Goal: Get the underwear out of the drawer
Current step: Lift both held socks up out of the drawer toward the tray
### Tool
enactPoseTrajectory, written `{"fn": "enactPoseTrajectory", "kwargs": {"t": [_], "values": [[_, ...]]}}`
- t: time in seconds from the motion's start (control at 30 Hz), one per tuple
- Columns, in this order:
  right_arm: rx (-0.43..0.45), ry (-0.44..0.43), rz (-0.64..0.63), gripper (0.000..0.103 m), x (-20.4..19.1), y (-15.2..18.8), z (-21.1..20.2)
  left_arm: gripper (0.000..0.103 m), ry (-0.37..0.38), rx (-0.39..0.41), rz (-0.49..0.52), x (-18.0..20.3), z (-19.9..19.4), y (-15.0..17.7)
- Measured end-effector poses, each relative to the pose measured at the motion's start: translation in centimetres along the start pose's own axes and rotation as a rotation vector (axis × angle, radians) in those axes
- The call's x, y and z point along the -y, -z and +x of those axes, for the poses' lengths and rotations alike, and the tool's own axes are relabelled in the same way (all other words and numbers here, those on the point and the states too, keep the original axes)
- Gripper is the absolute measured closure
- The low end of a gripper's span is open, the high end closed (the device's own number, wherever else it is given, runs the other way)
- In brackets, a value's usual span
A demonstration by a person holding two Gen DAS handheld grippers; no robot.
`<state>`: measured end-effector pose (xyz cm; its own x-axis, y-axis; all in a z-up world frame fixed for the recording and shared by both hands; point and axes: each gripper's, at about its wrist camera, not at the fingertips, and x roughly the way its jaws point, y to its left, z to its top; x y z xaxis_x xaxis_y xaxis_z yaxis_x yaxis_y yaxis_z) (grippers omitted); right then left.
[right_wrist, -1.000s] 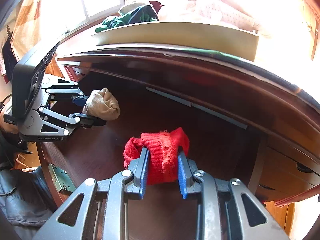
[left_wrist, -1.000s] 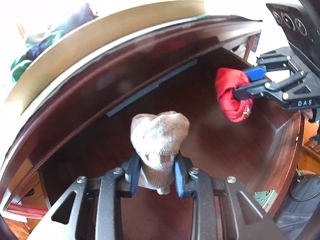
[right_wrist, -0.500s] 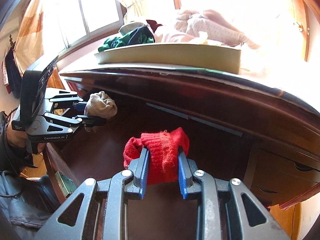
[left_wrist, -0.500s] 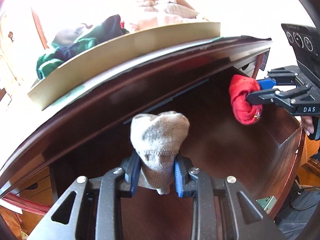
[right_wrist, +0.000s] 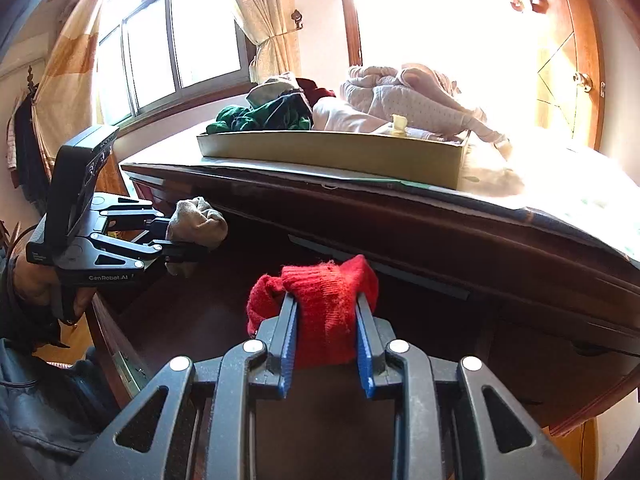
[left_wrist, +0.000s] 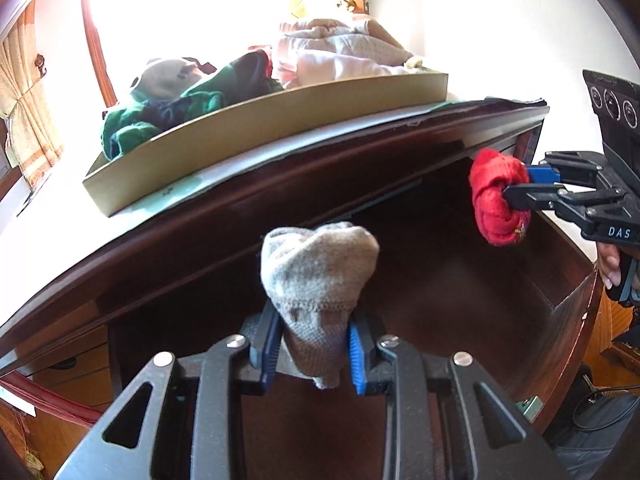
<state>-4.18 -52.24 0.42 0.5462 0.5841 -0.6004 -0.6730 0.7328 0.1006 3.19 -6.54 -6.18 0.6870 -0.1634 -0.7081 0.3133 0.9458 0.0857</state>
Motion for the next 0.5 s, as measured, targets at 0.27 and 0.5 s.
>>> {"fn": "enactPoseTrajectory", "kwargs": {"t": [0.27, 0.5], "values": [[0.065, 0.028, -0.047, 0.075, -1.0, -0.2, -1.1, 0.076, 0.003, 0.069, -0.026, -1.2, -2.9, 0.0], [0.085, 0.018, -0.059, 0.075, -2.0, -0.9, -0.9, 0.076, -0.009, 0.132, -0.033, -3.2, -6.2, 0.1]]}}
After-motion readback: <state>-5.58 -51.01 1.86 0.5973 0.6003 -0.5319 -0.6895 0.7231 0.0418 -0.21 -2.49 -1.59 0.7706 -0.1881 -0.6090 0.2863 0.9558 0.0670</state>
